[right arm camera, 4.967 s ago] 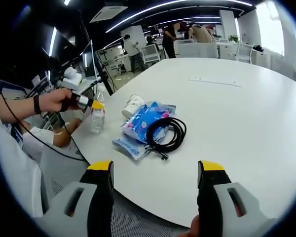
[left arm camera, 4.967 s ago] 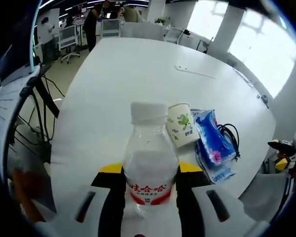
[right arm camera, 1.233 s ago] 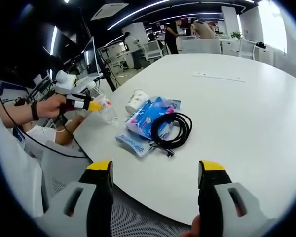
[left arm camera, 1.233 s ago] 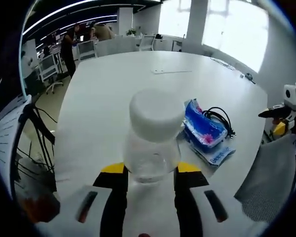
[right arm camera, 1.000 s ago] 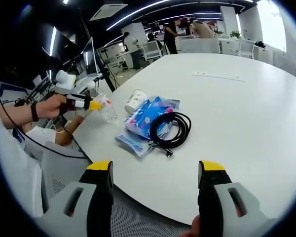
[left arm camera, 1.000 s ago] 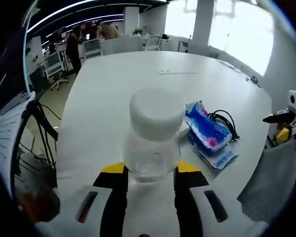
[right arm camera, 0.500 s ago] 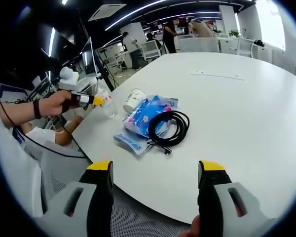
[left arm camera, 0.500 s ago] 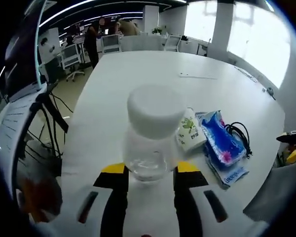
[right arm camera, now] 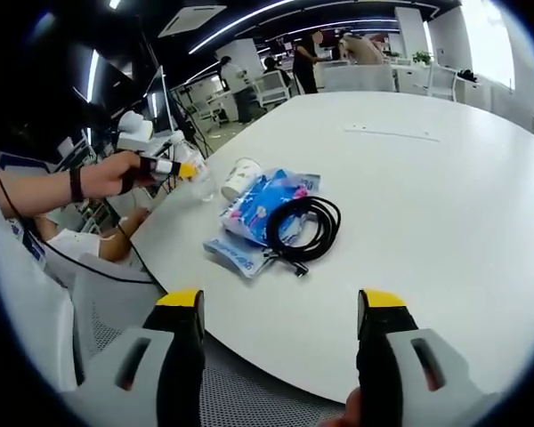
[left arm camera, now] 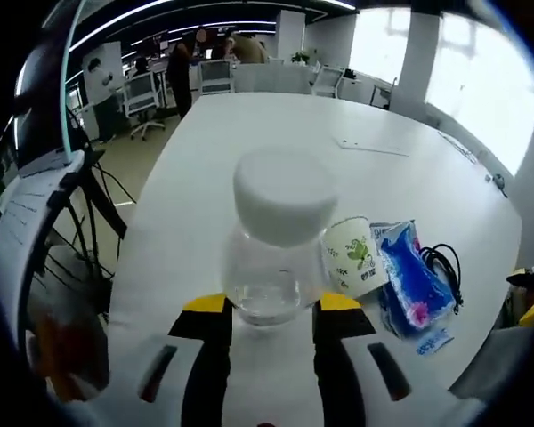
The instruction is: Arrange the tabletop items into an orderly group along one side of the table until the central work area is clear of visible clutter.
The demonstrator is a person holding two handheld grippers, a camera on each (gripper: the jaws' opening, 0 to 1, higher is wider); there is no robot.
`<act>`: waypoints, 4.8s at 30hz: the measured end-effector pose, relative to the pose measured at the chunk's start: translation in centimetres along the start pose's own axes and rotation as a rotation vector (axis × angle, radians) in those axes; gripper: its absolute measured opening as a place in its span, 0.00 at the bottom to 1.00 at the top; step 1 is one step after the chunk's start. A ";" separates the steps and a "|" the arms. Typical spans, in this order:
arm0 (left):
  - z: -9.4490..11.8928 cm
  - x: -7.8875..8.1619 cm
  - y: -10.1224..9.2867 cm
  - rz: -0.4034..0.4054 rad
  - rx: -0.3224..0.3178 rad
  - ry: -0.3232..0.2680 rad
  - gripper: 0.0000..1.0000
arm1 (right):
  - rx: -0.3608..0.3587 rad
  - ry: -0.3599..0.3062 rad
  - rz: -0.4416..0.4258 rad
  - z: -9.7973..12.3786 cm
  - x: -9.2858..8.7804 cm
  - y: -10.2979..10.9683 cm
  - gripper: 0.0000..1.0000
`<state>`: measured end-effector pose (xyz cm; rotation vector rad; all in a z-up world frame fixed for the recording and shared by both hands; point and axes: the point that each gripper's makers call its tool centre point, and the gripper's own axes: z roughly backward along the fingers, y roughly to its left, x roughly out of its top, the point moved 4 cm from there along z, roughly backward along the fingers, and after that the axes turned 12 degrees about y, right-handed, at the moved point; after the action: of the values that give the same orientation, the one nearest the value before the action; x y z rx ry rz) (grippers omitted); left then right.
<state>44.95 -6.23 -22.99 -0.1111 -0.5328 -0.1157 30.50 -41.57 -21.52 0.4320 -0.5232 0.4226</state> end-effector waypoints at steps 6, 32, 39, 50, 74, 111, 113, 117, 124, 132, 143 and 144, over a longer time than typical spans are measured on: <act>-0.3 0.8 0.0 0.008 0.008 -0.002 0.34 | -0.001 0.001 -0.006 0.0 0.0 -0.2 0.69; -1.2 1.8 0.4 0.057 -0.003 -0.006 0.34 | -0.002 0.007 -0.010 -0.1 -0.1 -0.4 0.69; -1.3 1.8 0.4 0.057 -0.004 -0.004 0.34 | -0.001 0.006 -0.012 -0.1 0.0 -0.4 0.69; -1.3 1.8 0.4 0.082 -0.010 -0.003 0.34 | 0.000 0.003 -0.014 -0.1 0.0 -0.3 0.69; -1.3 1.9 0.4 0.099 -0.010 0.016 0.35 | -0.005 -0.024 -0.027 0.3 0.4 -0.6 0.69; 2.1 -3.8 -1.4 0.163 -0.028 0.016 0.32 | 0.065 -0.046 -0.002 -0.7 1.0 -1.1 0.69; 2.4 -4.0 -1.6 0.179 -0.037 0.007 0.32 | 0.068 -0.040 0.000 -0.9 0.8 -1.1 0.69; 2.7 -4.4 -2.0 0.177 -0.044 0.005 0.32 | 0.073 -0.031 0.005 -1.1 0.4 -1.1 0.69; 3.1 -4.9 -2.8 0.185 -0.055 0.005 0.32 | 0.077 -0.031 -0.003 -1.3 -0.1 -1.4 0.69; 3.2 -5.5 -4.0 0.194 -0.073 0.014 0.33 | 0.083 -0.034 -0.014 -1.2 -0.4 -1.7 0.69; 3.4 -5.9 -5.6 0.211 -0.095 0.013 0.35 | 0.095 -0.019 -0.003 -0.6 -1.0 -2.2 0.69; 3.4 -5.9 -5.7 0.213 -0.097 0.014 0.35 | 0.095 -0.019 -0.002 -0.5 -1.0 -2.2 0.69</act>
<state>37.45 -10.96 -22.69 -0.2609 -0.4987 0.0657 31.00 -43.40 -23.08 0.5285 -0.5222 0.4436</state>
